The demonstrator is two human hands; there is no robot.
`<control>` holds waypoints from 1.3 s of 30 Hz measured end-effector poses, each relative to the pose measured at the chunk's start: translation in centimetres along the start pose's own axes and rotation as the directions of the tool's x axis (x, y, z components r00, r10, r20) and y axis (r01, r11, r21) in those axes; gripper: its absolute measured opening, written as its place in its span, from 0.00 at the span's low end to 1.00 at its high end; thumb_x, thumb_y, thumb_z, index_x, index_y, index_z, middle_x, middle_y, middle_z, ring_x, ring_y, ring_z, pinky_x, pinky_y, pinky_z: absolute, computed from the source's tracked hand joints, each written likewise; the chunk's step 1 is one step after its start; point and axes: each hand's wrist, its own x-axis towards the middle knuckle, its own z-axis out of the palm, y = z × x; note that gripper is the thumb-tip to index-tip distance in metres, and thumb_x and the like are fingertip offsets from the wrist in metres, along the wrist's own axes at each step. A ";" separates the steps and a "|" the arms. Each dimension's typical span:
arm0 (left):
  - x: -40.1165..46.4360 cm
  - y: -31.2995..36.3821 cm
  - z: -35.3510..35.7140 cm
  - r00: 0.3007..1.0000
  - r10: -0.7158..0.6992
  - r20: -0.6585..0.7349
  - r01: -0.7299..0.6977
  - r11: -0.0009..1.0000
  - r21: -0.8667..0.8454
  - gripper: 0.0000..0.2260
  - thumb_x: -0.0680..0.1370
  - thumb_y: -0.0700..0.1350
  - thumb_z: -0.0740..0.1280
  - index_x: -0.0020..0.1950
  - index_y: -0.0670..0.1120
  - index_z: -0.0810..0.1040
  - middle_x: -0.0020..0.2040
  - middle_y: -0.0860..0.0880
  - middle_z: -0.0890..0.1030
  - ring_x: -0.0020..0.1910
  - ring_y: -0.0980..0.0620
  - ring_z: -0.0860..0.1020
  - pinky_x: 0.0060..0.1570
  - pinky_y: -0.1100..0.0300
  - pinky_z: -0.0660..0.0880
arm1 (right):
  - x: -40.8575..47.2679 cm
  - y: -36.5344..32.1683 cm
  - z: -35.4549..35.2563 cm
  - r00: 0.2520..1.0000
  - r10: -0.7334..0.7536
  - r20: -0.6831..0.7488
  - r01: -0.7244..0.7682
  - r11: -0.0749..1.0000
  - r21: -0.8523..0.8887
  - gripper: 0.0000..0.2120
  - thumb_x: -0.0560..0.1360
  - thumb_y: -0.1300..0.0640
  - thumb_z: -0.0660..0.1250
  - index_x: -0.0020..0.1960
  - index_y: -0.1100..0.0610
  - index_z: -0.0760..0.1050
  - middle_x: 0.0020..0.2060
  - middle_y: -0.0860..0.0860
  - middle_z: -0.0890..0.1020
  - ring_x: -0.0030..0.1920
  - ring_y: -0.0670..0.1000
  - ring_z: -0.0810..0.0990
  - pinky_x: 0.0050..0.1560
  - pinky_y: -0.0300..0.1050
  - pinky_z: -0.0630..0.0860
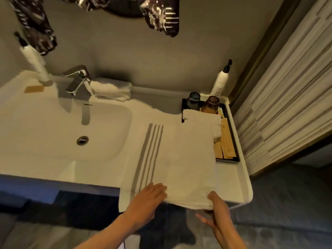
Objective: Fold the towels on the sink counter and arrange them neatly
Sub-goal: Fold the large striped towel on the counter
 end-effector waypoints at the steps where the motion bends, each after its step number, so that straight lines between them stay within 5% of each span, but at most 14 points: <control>1: -0.3 -0.4 -0.4 1.000 0.021 -0.004 -0.021 0.999 -0.045 0.24 0.64 0.36 0.73 0.59 0.50 0.78 0.67 0.50 0.77 0.68 0.49 0.74 0.68 0.49 0.72 | 0.3 -0.8 0.1 1.000 0.005 0.023 -0.004 0.999 -0.037 0.17 0.77 0.51 0.66 0.62 0.58 0.73 0.48 0.59 0.78 0.42 0.57 0.79 0.43 0.60 0.83; 3: -0.3 -0.8 -1.4 0.999 0.028 -0.039 -0.034 0.989 -0.145 0.12 0.76 0.44 0.66 0.59 0.49 0.78 0.68 0.50 0.76 0.69 0.50 0.72 0.70 0.55 0.68 | 1.3 -2.3 0.7 0.997 0.021 0.067 -0.014 0.995 -0.103 0.18 0.76 0.47 0.68 0.55 0.61 0.75 0.41 0.59 0.78 0.37 0.56 0.79 0.45 0.60 0.83; 6: 0.7 -1.2 -3.7 0.996 -0.083 -0.027 0.072 0.956 -0.285 0.15 0.82 0.53 0.53 0.58 0.50 0.77 0.59 0.51 0.78 0.57 0.51 0.75 0.58 0.53 0.73 | 2.2 -3.1 1.5 1.000 0.019 0.016 -0.017 0.988 -0.155 0.13 0.73 0.53 0.67 0.49 0.64 0.75 0.38 0.59 0.78 0.35 0.56 0.78 0.38 0.50 0.81; 9: 2.2 -2.9 -4.4 0.983 -0.113 -0.143 0.095 0.988 -0.123 0.14 0.80 0.50 0.56 0.56 0.48 0.78 0.58 0.48 0.79 0.54 0.47 0.76 0.52 0.50 0.74 | 3.7 -3.5 1.3 0.966 -0.173 -0.194 0.098 0.933 -0.345 0.22 0.74 0.47 0.65 0.56 0.66 0.73 0.49 0.62 0.80 0.46 0.62 0.79 0.47 0.53 0.77; 12: 2.0 -4.0 -2.4 0.978 -0.190 -0.081 0.192 0.981 0.009 0.20 0.78 0.50 0.57 0.68 0.46 0.75 0.70 0.44 0.74 0.67 0.41 0.73 0.63 0.48 0.74 | 4.5 -5.2 1.3 0.899 -0.333 -0.286 0.192 0.884 -0.426 0.27 0.75 0.46 0.67 0.63 0.65 0.68 0.52 0.59 0.77 0.52 0.60 0.77 0.55 0.52 0.73; 20: 2.0 -5.9 -2.1 0.983 -0.135 -0.123 0.144 0.987 0.067 0.20 0.78 0.53 0.58 0.66 0.54 0.78 0.67 0.50 0.78 0.61 0.45 0.79 0.53 0.52 0.80 | 6.4 -9.0 2.9 0.917 -0.396 -0.051 0.284 0.736 -0.614 0.10 0.73 0.50 0.68 0.44 0.58 0.76 0.43 0.59 0.82 0.41 0.58 0.79 0.47 0.54 0.77; 23: 2.3 -6.0 -3.3 0.985 -0.108 -0.134 0.110 0.994 0.007 0.19 0.79 0.53 0.56 0.65 0.55 0.79 0.67 0.50 0.77 0.60 0.45 0.77 0.49 0.51 0.79 | 3.2 -10.5 5.1 0.831 -0.553 0.063 0.475 0.647 -0.596 0.06 0.73 0.56 0.68 0.44 0.59 0.75 0.41 0.57 0.81 0.38 0.54 0.78 0.39 0.47 0.73; 26: 2.7 -6.7 -3.9 0.983 -0.183 0.014 0.181 0.949 -0.259 0.26 0.78 0.58 0.47 0.69 0.56 0.76 0.73 0.53 0.71 0.70 0.48 0.68 0.63 0.51 0.69 | -0.7 -12.1 10.1 0.650 -0.678 0.343 0.694 0.346 -0.632 0.11 0.72 0.58 0.70 0.37 0.55 0.69 0.33 0.52 0.75 0.32 0.48 0.71 0.32 0.44 0.65; 28: 3.1 -6.5 -5.7 0.930 -0.336 0.148 0.348 0.683 -0.642 0.25 0.79 0.58 0.50 0.67 0.53 0.77 0.72 0.51 0.73 0.68 0.51 0.70 0.69 0.54 0.65 | -2.7 -11.3 14.5 0.560 -0.634 0.533 0.760 0.137 -0.635 0.16 0.71 0.55 0.70 0.35 0.51 0.62 0.30 0.48 0.70 0.31 0.48 0.68 0.30 0.43 0.61; 30: 3.9 -6.8 -7.8 0.787 -0.533 0.311 0.381 0.023 -0.924 0.19 0.83 0.52 0.57 0.66 0.44 0.79 0.66 0.42 0.78 0.59 0.48 0.77 0.65 0.49 0.72 | -3.6 -8.9 19.1 0.528 -0.503 0.685 0.811 0.060 -0.582 0.13 0.73 0.51 0.67 0.37 0.50 0.64 0.32 0.47 0.72 0.34 0.49 0.70 0.31 0.43 0.63; 32: 4.2 -7.9 -8.8 0.665 -0.606 0.437 0.233 -0.388 -0.892 0.21 0.84 0.51 0.58 0.70 0.38 0.72 0.69 0.34 0.74 0.58 0.41 0.77 0.53 0.47 0.77 | -3.5 -5.9 22.2 0.561 -0.309 0.768 0.828 0.189 -0.529 0.11 0.76 0.46 0.65 0.45 0.55 0.72 0.40 0.51 0.79 0.40 0.50 0.75 0.38 0.45 0.70; 34: 4.6 -9.3 -9.1 0.600 -0.622 0.503 0.092 -0.571 -0.816 0.24 0.82 0.59 0.60 0.72 0.44 0.71 0.70 0.41 0.73 0.63 0.40 0.75 0.59 0.49 0.74 | -2.8 -3.9 22.7 0.614 -0.220 0.758 0.774 0.356 -0.523 0.16 0.80 0.45 0.61 0.49 0.57 0.76 0.47 0.53 0.82 0.47 0.51 0.79 0.47 0.45 0.73; 36: 5.3 -10.4 -9.0 0.528 -0.678 0.512 0.234 -0.464 -0.855 0.24 0.81 0.57 0.64 0.72 0.44 0.71 0.66 0.46 0.75 0.63 0.42 0.75 0.61 0.55 0.71 | -1.7 -2.7 20.8 0.614 -0.379 0.692 0.786 0.379 -0.489 0.14 0.82 0.49 0.57 0.45 0.56 0.75 0.43 0.50 0.80 0.45 0.48 0.77 0.46 0.43 0.70; 39: 5.7 -11.2 -7.7 0.534 -0.751 0.389 0.685 0.114 -0.720 0.17 0.79 0.51 0.65 0.64 0.43 0.76 0.61 0.43 0.80 0.56 0.42 0.78 0.54 0.56 0.74 | -0.2 0.0 16.6 0.421 -0.645 0.638 0.829 -0.013 -0.560 0.10 0.81 0.52 0.57 0.48 0.52 0.76 0.45 0.46 0.79 0.46 0.46 0.75 0.47 0.41 0.70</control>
